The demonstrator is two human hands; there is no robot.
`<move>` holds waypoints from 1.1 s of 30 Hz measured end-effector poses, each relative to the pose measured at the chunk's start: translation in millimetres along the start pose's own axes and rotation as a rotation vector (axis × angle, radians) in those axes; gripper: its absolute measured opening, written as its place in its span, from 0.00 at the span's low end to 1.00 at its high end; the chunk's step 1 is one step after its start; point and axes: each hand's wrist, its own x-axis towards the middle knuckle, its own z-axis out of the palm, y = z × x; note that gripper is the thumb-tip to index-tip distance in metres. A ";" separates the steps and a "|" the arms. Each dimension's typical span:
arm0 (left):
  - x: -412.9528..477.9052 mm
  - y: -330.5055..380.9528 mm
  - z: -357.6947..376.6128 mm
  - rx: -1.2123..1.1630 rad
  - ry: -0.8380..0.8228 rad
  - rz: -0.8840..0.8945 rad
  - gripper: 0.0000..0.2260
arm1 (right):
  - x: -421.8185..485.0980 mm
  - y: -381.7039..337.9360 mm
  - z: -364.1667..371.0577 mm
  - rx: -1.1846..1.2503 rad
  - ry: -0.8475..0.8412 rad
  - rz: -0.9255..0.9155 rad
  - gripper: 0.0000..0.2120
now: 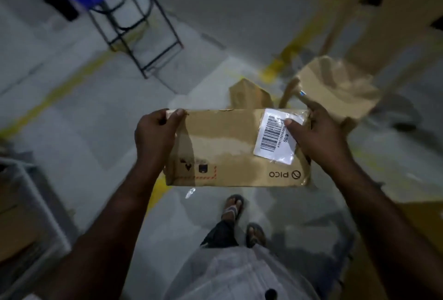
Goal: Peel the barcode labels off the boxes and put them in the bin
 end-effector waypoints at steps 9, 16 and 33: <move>-62.3 -48.2 -151.8 0.505 0.034 -0.189 0.47 | -50.8 -142.4 112.4 -0.556 -0.180 -0.598 0.19; -116.2 -105.3 -283.6 0.481 0.289 -0.456 0.49 | -124.6 -254.8 228.0 -0.619 -0.527 -0.937 0.41; -302.6 -168.0 -493.1 0.553 1.103 -0.970 0.45 | -385.7 -438.2 426.0 -0.334 -0.921 -1.716 0.43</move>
